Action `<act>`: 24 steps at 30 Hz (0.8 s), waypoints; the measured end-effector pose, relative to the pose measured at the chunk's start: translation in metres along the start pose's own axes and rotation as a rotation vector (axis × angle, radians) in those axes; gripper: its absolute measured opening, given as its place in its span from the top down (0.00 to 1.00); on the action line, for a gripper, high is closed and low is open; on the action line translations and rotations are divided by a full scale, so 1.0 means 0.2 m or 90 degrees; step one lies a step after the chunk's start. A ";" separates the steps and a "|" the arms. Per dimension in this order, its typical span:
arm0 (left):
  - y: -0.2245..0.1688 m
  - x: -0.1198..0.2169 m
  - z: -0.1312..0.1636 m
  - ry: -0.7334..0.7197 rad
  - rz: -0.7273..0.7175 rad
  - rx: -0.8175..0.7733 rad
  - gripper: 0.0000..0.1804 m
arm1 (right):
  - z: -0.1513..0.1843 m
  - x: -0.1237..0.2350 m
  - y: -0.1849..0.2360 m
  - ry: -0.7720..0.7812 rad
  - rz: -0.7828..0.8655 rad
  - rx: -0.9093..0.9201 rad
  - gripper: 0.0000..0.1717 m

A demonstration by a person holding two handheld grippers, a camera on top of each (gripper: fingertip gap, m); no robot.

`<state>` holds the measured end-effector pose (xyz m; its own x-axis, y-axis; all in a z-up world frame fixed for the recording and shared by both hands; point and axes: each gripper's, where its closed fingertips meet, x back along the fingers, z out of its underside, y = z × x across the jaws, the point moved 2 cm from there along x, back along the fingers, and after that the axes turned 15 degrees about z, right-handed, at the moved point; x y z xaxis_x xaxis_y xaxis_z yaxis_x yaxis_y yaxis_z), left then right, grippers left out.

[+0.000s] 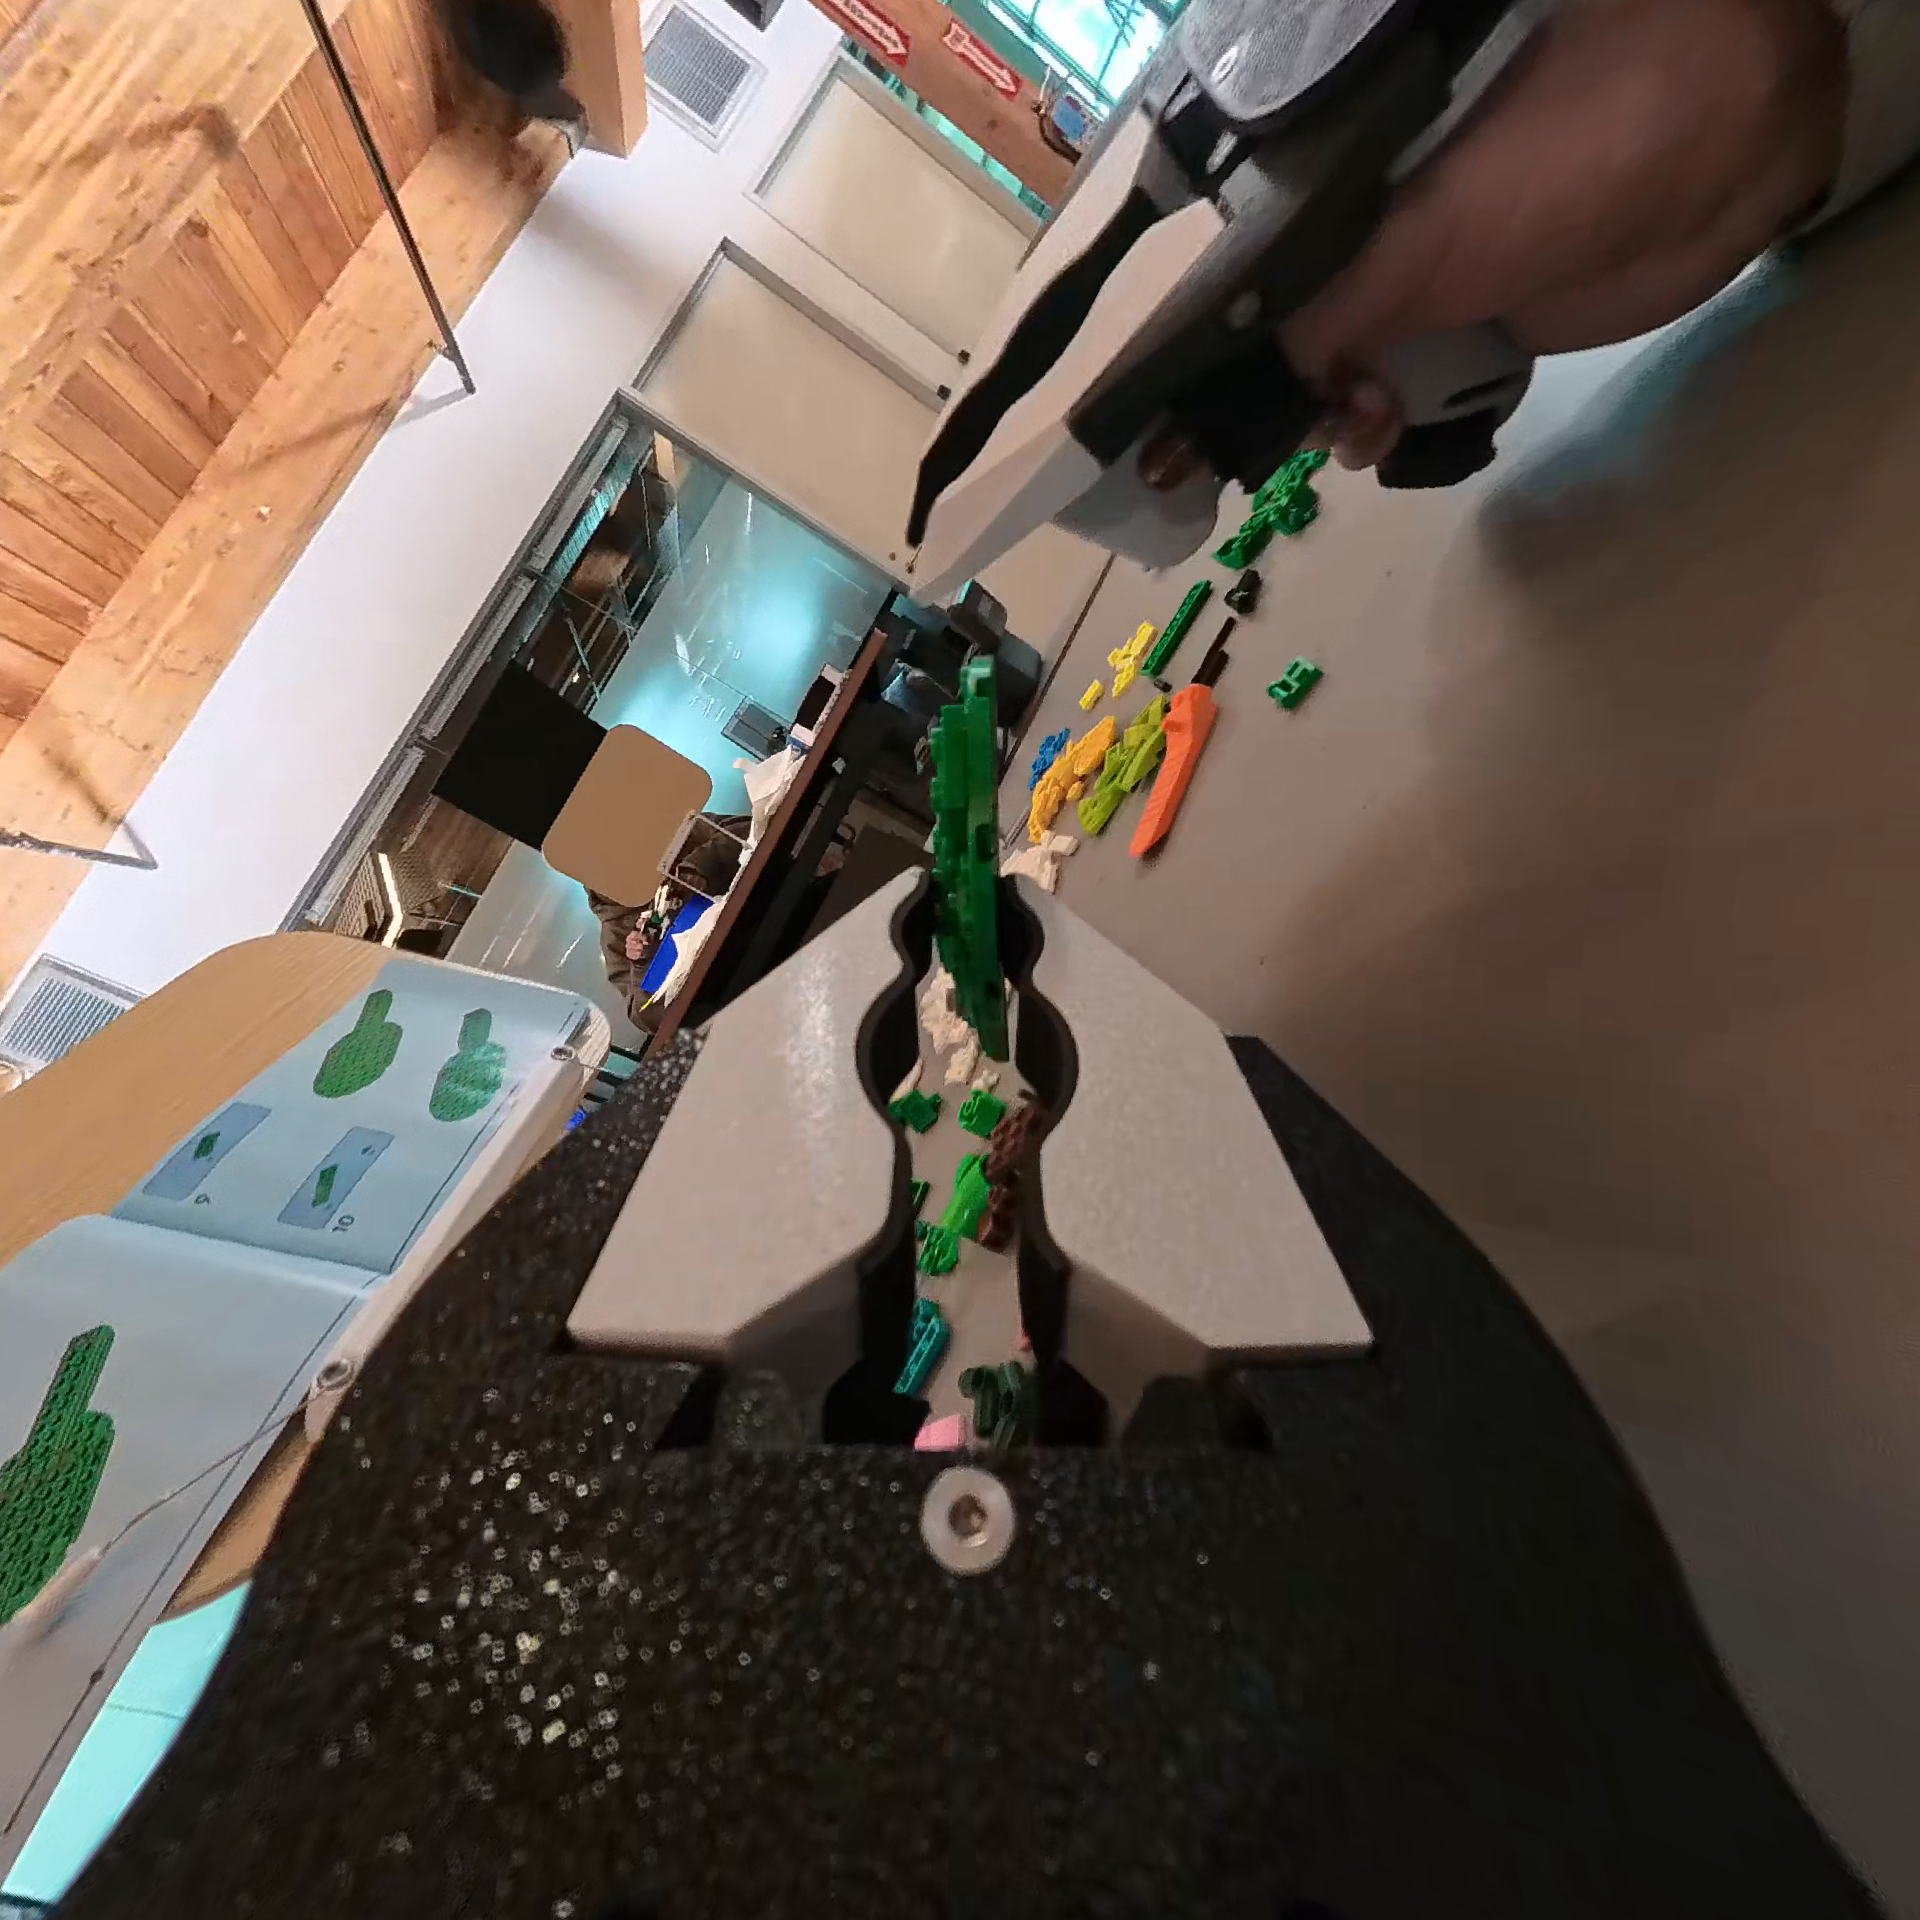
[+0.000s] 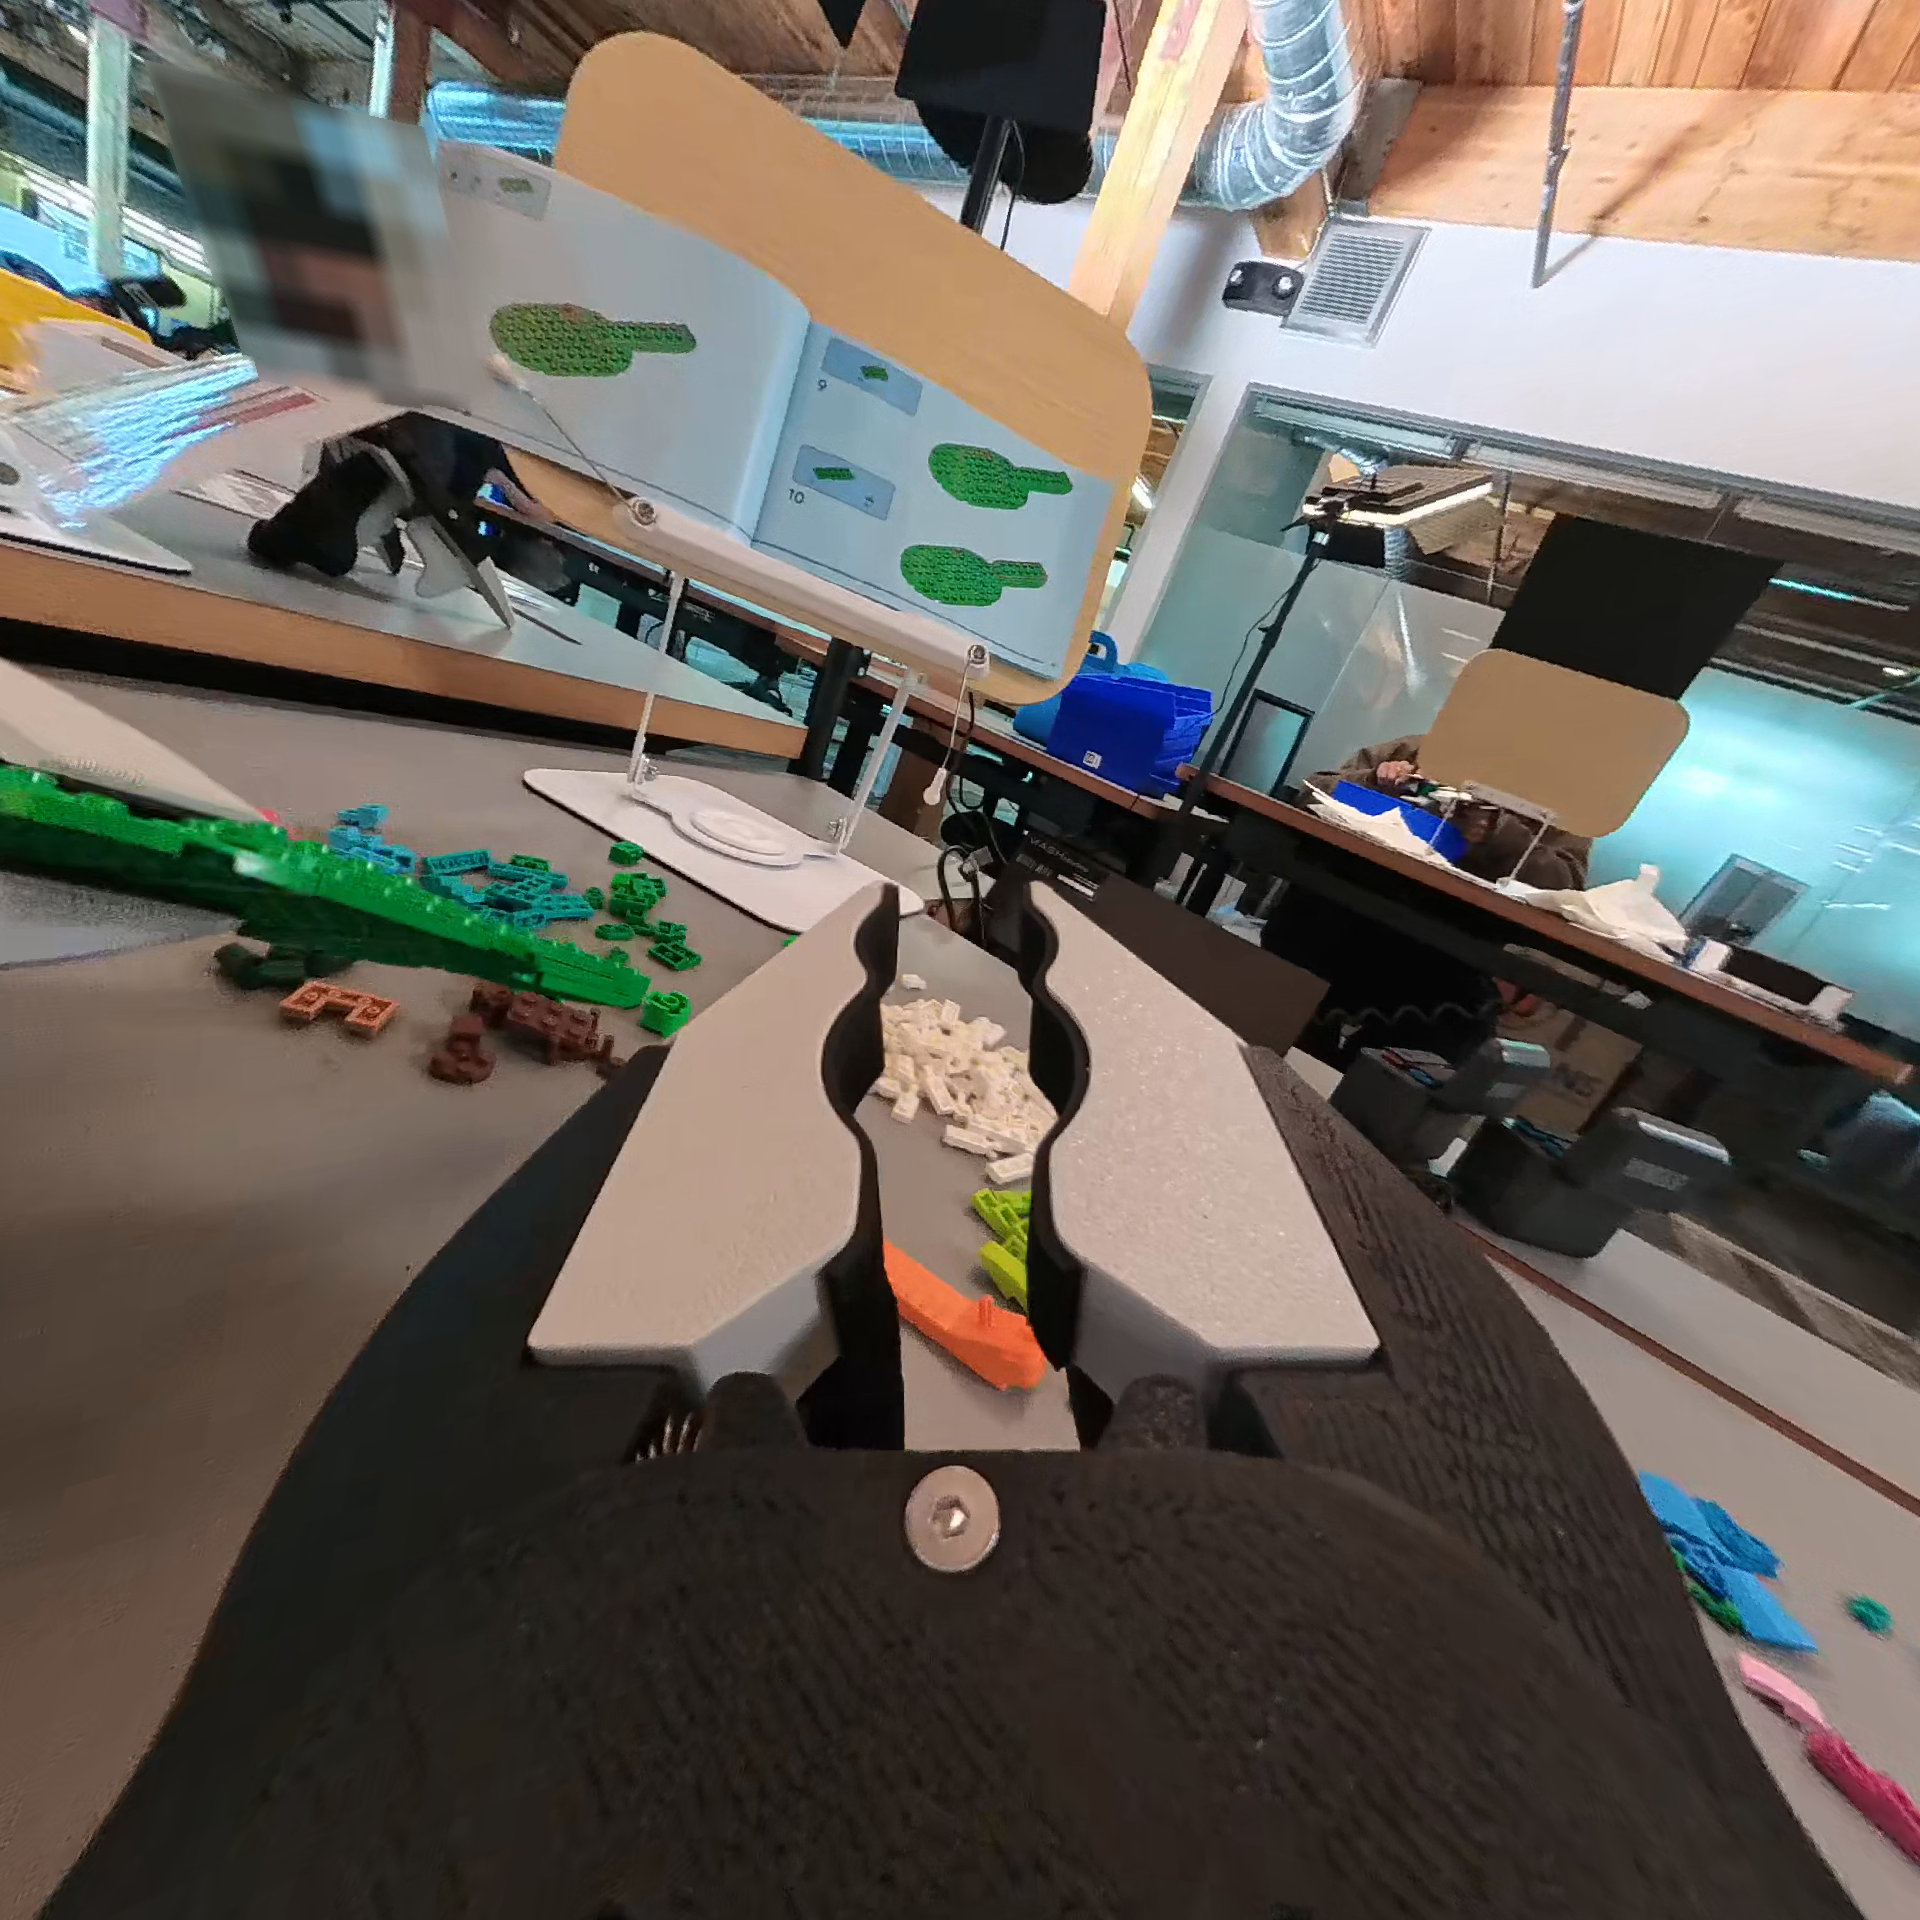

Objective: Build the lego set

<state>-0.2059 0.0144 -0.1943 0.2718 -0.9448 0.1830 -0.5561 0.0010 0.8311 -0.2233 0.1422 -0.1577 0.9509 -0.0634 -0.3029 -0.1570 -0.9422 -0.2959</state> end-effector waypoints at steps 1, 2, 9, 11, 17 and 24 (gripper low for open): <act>-0.01 0.00 -0.02 -0.006 0.000 0.000 0.95 | 0.00 0.00 0.01 -0.002 -0.010 -0.004 0.90; -0.01 0.00 -0.04 -0.016 0.001 0.001 0.95 | 0.00 0.00 0.03 -0.004 -0.024 -0.007 0.95; -0.08 -0.01 -0.12 -0.040 0.022 -0.061 0.95 | 0.02 -0.02 0.04 0.001 -0.036 -0.012 1.00; -0.07 0.00 -0.12 -0.045 0.017 -0.069 0.95 | 0.02 -0.02 0.05 0.002 -0.039 -0.009 1.00; -0.05 0.05 -0.15 -0.025 -0.024 -0.140 0.95 | 0.02 -0.02 0.05 -0.003 -0.044 0.000 1.00; -0.12 0.01 -0.15 -0.022 0.018 -0.178 0.95 | 0.02 -0.01 0.04 -0.001 -0.040 -0.009 1.00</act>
<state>-0.1693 0.0230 -0.1975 0.2303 -0.9535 0.1945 -0.3235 0.1135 0.9394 -0.2284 0.1367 -0.1630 0.9583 -0.0041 -0.2857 -0.0939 -0.9489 -0.3014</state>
